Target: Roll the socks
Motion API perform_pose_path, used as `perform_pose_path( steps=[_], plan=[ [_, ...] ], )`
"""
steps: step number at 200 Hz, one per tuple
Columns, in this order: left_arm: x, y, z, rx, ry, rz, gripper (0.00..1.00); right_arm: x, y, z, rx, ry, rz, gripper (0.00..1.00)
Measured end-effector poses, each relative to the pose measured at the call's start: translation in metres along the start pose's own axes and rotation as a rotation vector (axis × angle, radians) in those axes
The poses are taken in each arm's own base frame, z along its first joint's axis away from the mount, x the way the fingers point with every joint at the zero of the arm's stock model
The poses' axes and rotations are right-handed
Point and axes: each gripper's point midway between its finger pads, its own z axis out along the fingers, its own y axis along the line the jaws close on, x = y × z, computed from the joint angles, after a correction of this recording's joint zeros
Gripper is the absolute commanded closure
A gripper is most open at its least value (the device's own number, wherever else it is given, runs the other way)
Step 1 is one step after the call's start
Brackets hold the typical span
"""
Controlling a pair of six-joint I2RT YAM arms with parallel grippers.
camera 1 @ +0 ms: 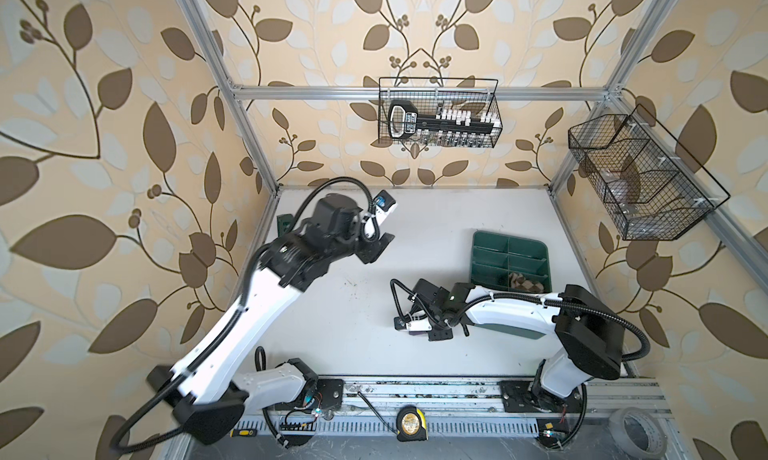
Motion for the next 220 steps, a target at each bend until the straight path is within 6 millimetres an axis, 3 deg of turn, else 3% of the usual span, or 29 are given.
perform_pose_path(
  steps=[9, 23, 35, 46, 70, 86, 104, 126, 161, 193, 220],
  plan=[
    [-0.008, -0.007, -0.024, 0.009, -0.057, 0.059, 0.29, 0.000, -0.001, 0.001, -0.031, -0.001, 0.010, 0.92],
    [-0.013, -0.024, -0.044, 0.050, -0.103, 0.133, 0.29, 0.001, -0.003, 0.002, -0.088, 0.000, 0.035, 0.91],
    [-0.011, -0.045, -0.045, 0.112, -0.107, 0.188, 0.28, 0.001, -0.005, 0.004, -0.139, 0.005, 0.062, 0.90],
    [0.001, -0.068, -0.032, 0.175, -0.070, 0.238, 0.28, 0.001, -0.007, 0.005, -0.181, 0.006, 0.087, 0.89],
    [0.059, -0.136, 0.017, 0.326, 0.115, 0.370, 0.29, 0.000, -0.008, 0.006, -0.254, 0.002, 0.128, 0.85],
    [0.116, -0.184, 0.048, 0.398, 0.270, 0.486, 0.31, 0.000, -0.009, 0.007, -0.281, -0.004, 0.144, 0.80],
    [0.179, -0.216, 0.063, 0.435, 0.411, 0.583, 0.33, 0.000, -0.010, 0.008, -0.299, -0.010, 0.150, 0.77],
    [0.212, -0.227, 0.072, 0.416, 0.456, 0.598, 0.34, 0.000, -0.011, 0.008, -0.320, -0.013, 0.153, 0.76],
    [0.216, -0.228, 0.103, 0.306, 0.419, 0.533, 0.31, -0.001, -0.011, 0.008, -0.336, -0.018, 0.159, 0.76],
    [0.237, -0.221, 0.130, 0.240, 0.449, 0.480, 0.31, -0.001, -0.011, 0.008, -0.337, -0.018, 0.163, 0.76],
    [0.249, -0.220, 0.142, 0.255, 0.480, 0.440, 0.41, -0.002, -0.012, 0.007, -0.335, -0.030, 0.168, 0.76]
  ],
)
